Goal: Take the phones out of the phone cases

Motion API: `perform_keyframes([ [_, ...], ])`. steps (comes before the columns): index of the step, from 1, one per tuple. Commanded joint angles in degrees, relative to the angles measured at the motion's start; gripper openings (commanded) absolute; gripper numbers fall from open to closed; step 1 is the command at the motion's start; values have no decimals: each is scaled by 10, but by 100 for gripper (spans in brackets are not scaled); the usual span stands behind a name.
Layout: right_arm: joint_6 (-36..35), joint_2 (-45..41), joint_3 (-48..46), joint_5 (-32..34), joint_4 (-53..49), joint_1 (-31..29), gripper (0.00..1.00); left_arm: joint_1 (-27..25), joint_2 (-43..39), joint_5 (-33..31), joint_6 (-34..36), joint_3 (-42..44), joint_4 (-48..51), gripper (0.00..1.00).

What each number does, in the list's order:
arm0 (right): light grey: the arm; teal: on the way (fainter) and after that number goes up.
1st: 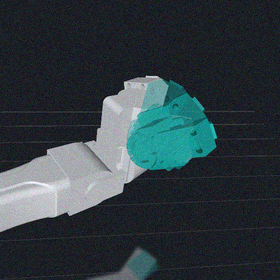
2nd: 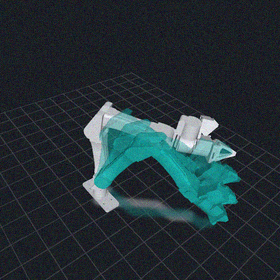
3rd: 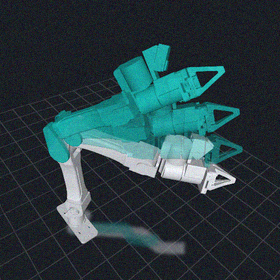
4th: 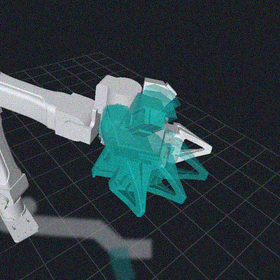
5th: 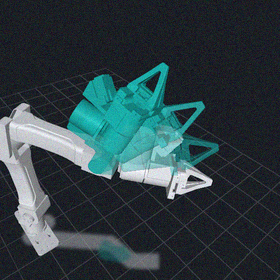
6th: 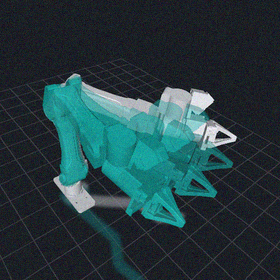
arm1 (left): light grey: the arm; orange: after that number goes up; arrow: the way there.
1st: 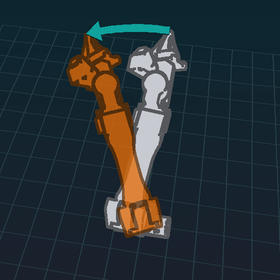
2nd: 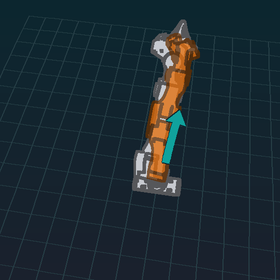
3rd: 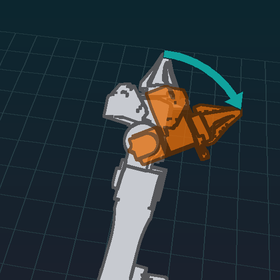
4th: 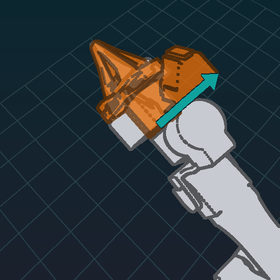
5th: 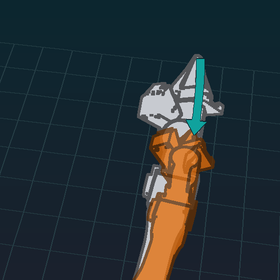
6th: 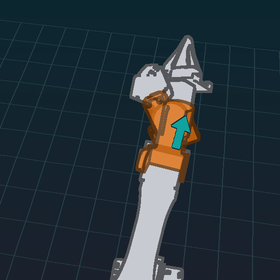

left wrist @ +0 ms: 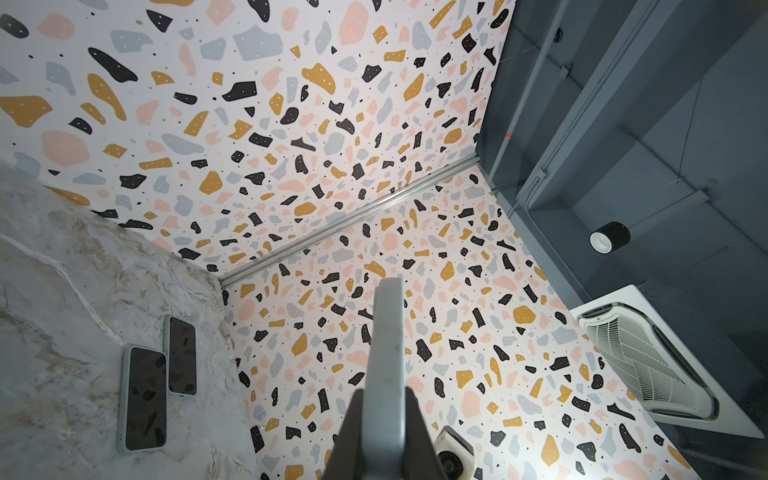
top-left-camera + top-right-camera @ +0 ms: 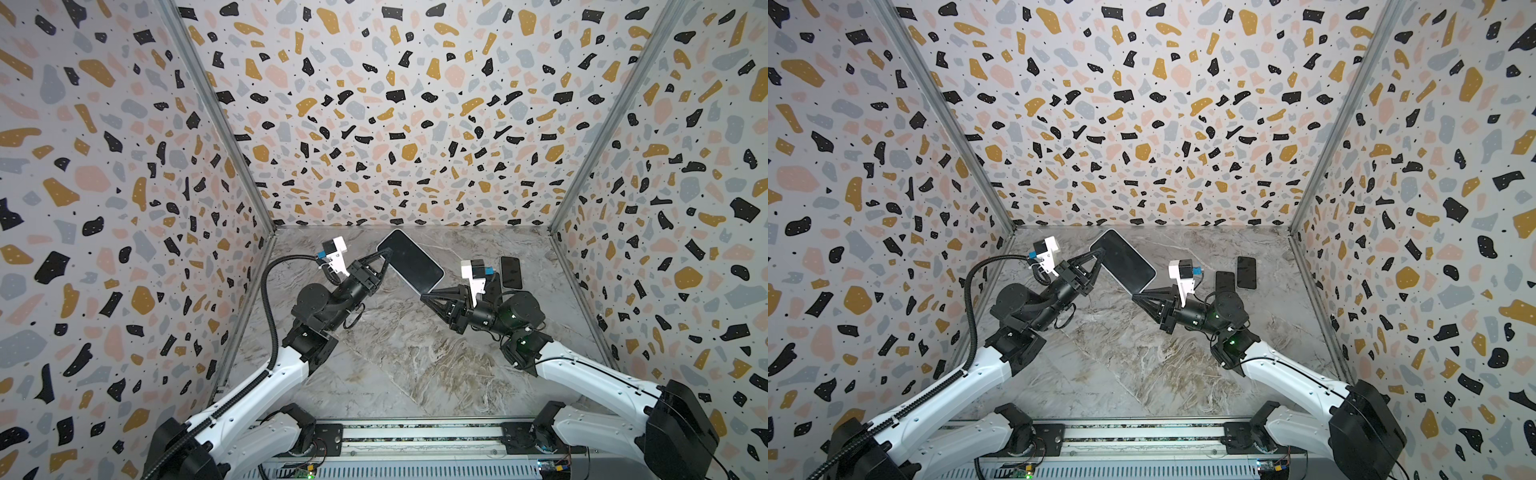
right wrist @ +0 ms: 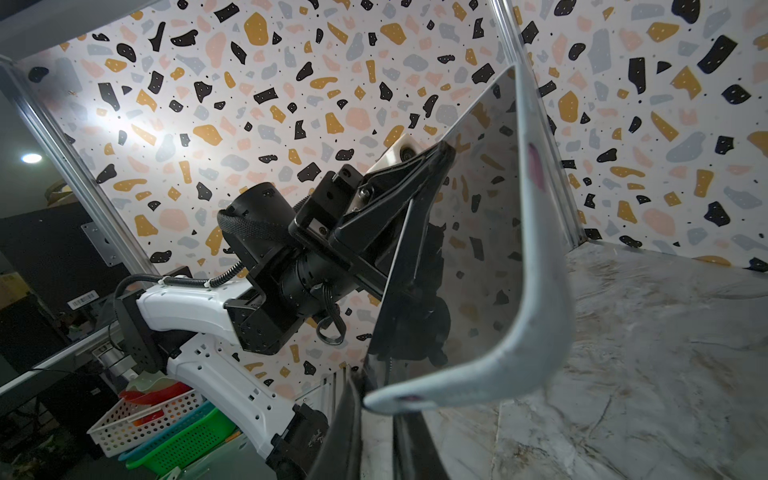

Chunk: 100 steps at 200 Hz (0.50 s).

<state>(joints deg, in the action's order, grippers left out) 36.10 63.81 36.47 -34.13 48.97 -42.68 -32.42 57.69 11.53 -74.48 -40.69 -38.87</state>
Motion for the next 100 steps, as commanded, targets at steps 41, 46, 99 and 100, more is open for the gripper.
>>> perform_keyframes([
  [41, -163, -45, 23, 79, -86, -9, 0, -4, 9, 41, 1, -22, 35, 0],
  [46, -168, -48, 24, 86, -86, -10, 0, -4, 10, 44, 2, -23, 35, 0],
  [99, -207, -45, 50, 123, -117, -10, 0, -4, 22, 79, 7, -23, 25, 0],
  [100, -209, -45, 51, 123, -117, -10, 0, -4, 23, 80, 7, -23, 24, 0],
])
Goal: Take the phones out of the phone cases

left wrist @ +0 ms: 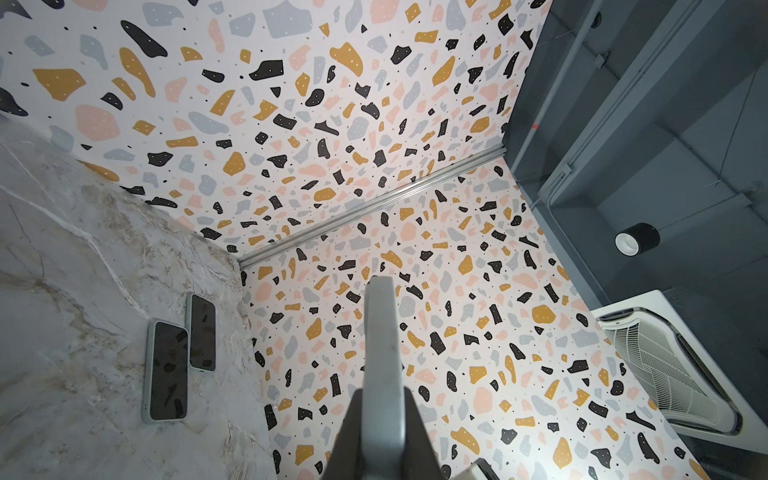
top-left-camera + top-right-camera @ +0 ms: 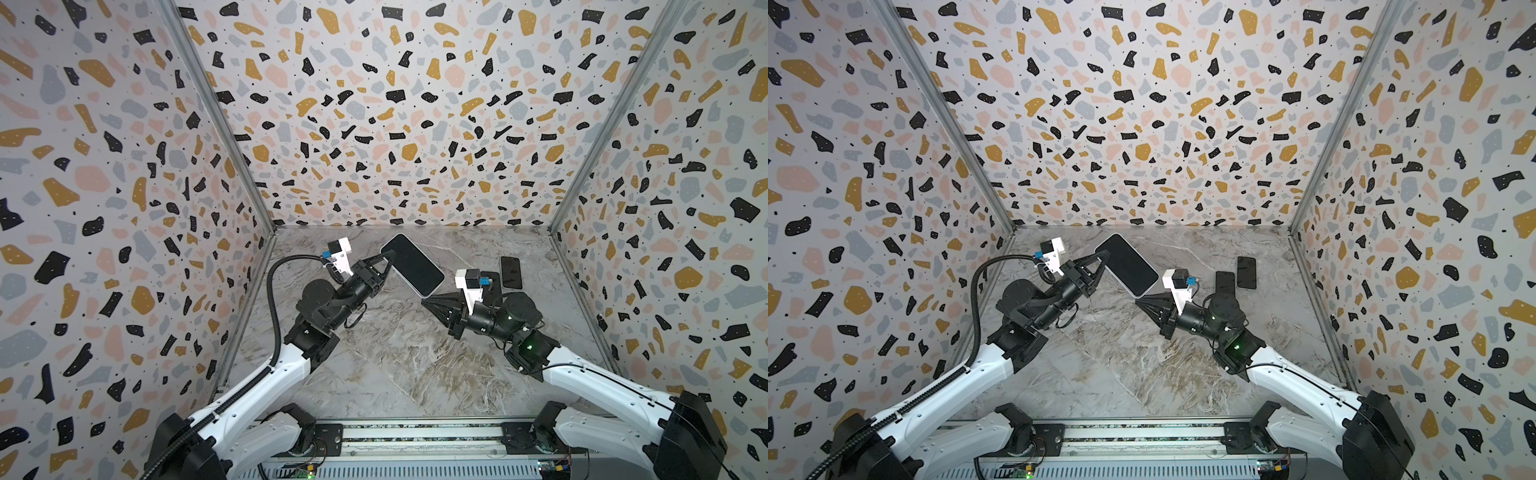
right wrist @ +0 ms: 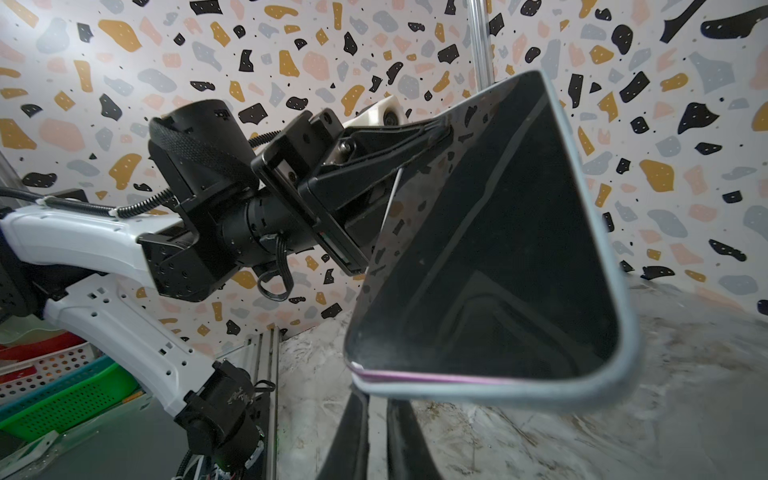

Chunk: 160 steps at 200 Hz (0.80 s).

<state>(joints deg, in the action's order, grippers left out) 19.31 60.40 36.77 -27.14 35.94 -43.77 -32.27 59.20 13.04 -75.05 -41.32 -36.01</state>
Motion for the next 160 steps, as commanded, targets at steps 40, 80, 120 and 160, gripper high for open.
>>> perform_keyframes([
  [40, -39, -20, 30, 90, 29, 0, 0, -5, 11, 70, 16, -8, -14, 0],
  [80, -17, -63, -1, 87, -15, 2, 12, 18, 15, 82, 23, -12, -40, 0],
  [120, 53, -136, -61, 53, -52, 41, 70, 46, 34, 126, 30, -7, -130, 0],
  [160, 196, -178, -69, -86, -40, 176, 82, 47, 56, 166, 31, -1, -240, 0],
])
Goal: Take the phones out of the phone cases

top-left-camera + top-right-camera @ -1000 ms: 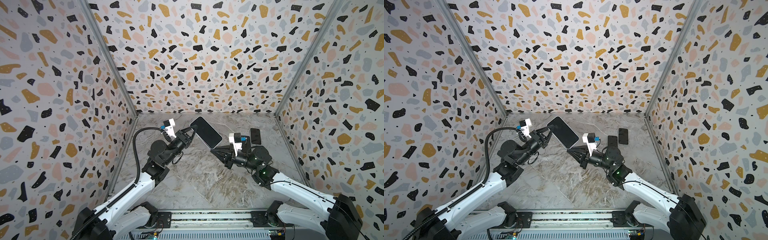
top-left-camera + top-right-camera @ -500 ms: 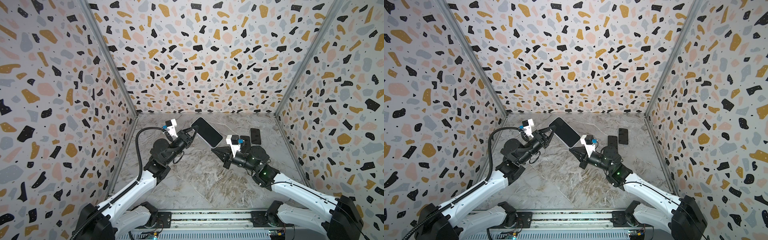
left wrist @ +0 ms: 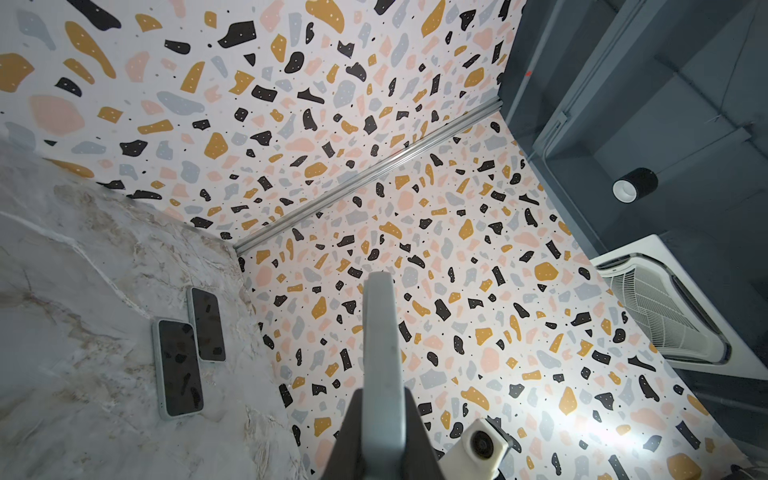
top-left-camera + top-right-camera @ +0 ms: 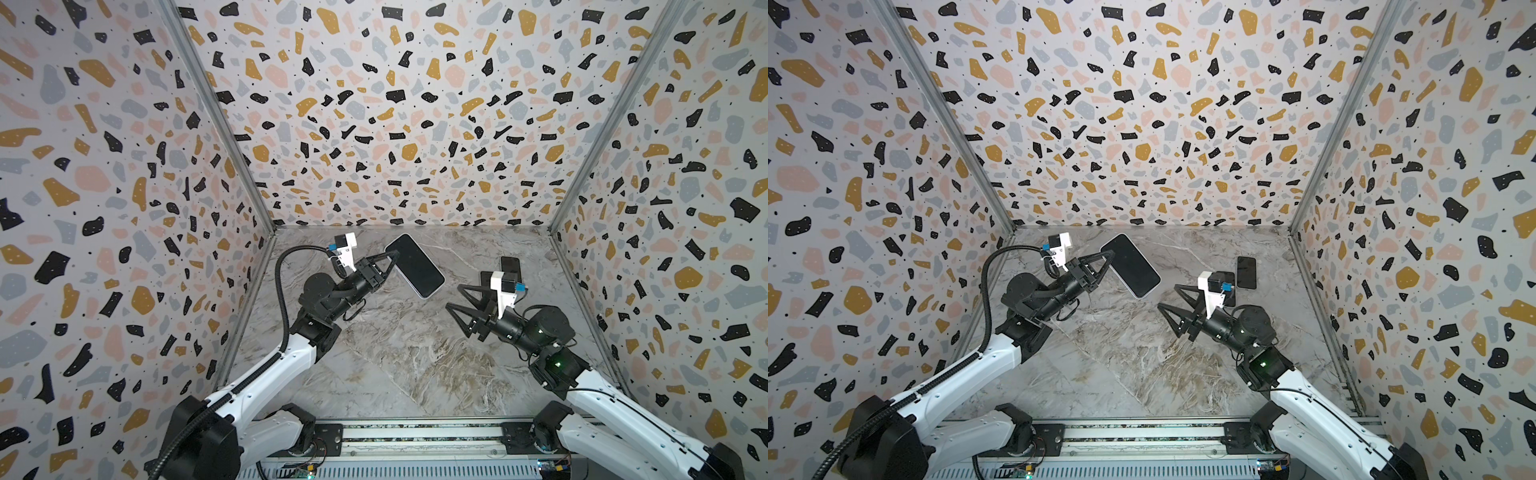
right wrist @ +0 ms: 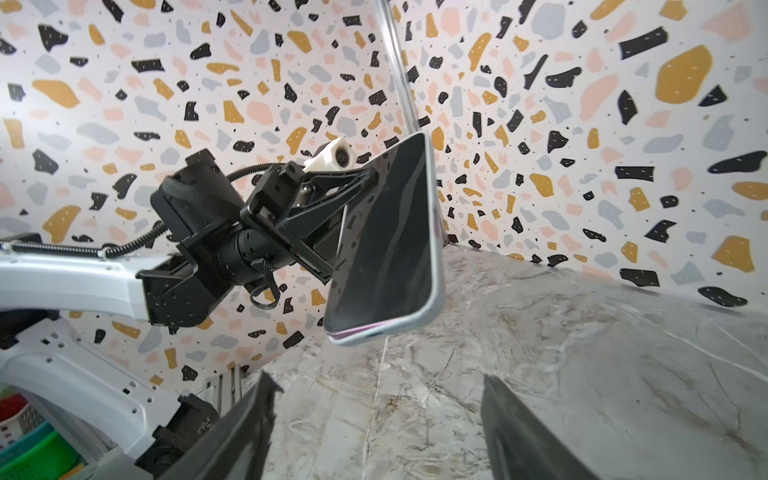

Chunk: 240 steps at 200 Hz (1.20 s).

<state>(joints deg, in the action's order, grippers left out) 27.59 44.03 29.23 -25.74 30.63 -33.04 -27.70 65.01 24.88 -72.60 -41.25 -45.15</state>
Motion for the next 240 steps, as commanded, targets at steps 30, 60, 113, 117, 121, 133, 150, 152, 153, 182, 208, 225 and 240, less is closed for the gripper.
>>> perform_keyframes([
  [30, 256, 14, 5, -223, 158, 136, 82, 1, 8, 67, 4, 7, -205, 0],
  [60, 345, 61, 20, -267, 273, 131, 80, 0, 17, 72, -1, 11, -237, 0],
  [113, 347, 119, 42, -252, 307, 70, 72, -7, 27, 77, -1, 7, -251, 0],
  [117, 348, 122, 42, -253, 312, 68, 72, -6, 27, 77, 0, 7, -251, 0],
  [121, 349, 125, 43, -252, 318, 66, 71, -7, 28, 76, 0, 7, -251, 0],
  [133, 352, 132, 44, -248, 329, 62, 67, -8, 29, 77, 0, 6, -251, 0],
  [150, 349, 137, 49, -242, 328, 63, 60, -10, 29, 79, 1, 6, -249, 0],
  [152, 349, 138, 50, -242, 328, 63, 60, -10, 28, 79, 2, 6, -249, 0],
  [153, 348, 138, 50, -242, 327, 63, 59, -10, 28, 79, 2, 6, -249, 0],
  [182, 346, 151, 58, -244, 329, 63, 54, -16, 28, 79, 7, 5, -244, 0],
  [208, 344, 155, 59, -245, 329, 63, 45, -19, 25, 79, 11, 6, -242, 0],
  [225, 344, 155, 57, -245, 332, 62, 37, -20, 25, 78, 13, 7, -240, 0],
  [240, 348, 157, 55, -246, 337, 63, 31, -20, 26, 79, 12, 6, -240, 0],
])
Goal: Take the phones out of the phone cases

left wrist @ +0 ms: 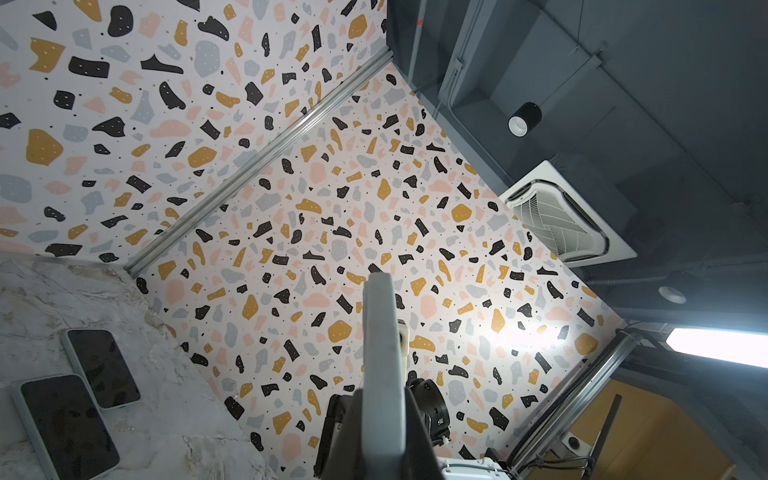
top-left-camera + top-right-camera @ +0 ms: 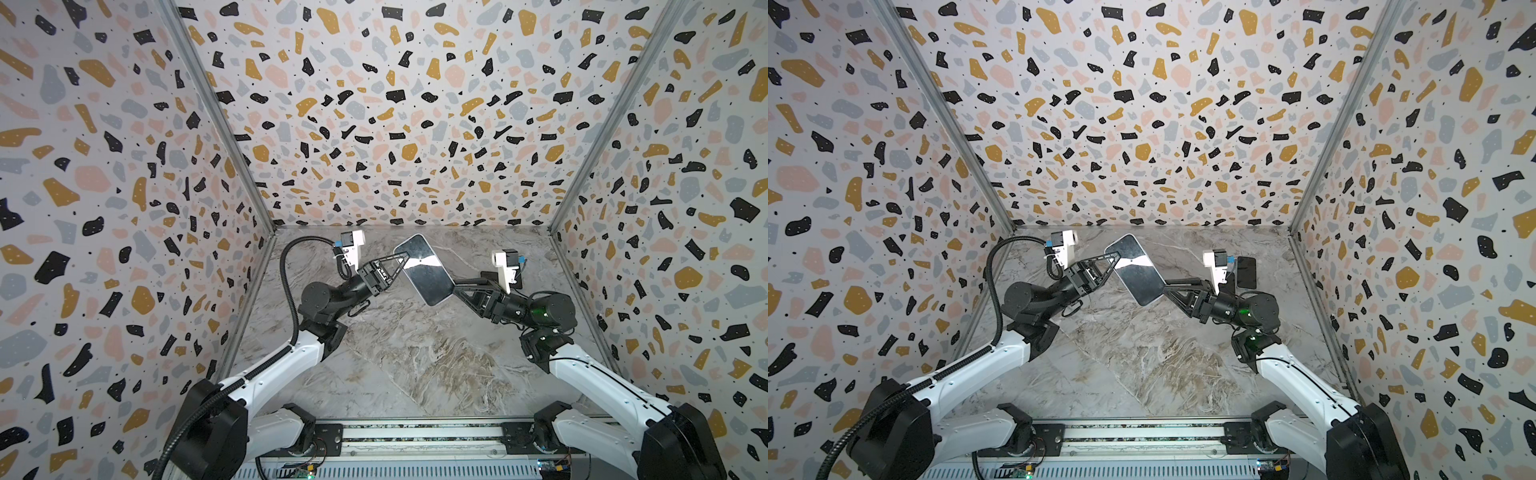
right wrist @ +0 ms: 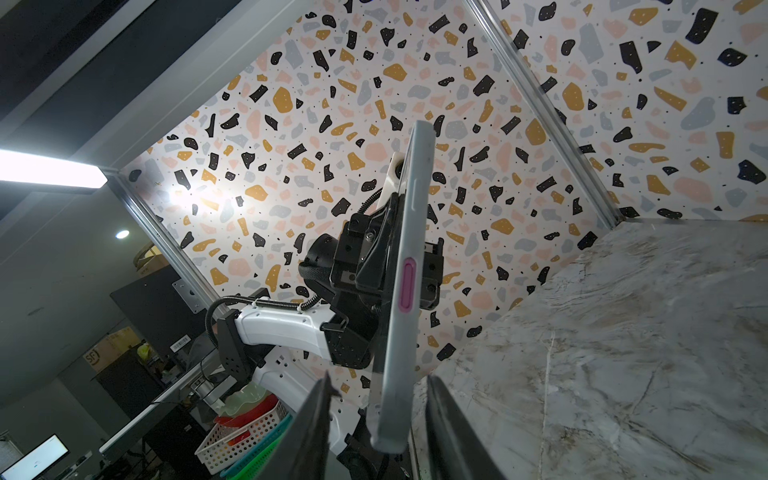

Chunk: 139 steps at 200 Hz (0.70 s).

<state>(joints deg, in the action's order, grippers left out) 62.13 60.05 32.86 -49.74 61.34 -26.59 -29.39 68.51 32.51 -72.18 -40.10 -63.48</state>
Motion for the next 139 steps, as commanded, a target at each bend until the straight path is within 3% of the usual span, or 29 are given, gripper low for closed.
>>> perform_keyframes([
  [1, 3, -3, 18, -6, 31, -1, 31, -3, -9, 3, 8, -5, -57, 0],
  [77, 11, 8, -6, -59, 111, 13, 0, -4, 10, -3, -24, -30, -39, 0],
  [139, 32, 54, 9, -138, 232, 17, 0, -6, 34, -2, -22, -60, 24, 0],
])
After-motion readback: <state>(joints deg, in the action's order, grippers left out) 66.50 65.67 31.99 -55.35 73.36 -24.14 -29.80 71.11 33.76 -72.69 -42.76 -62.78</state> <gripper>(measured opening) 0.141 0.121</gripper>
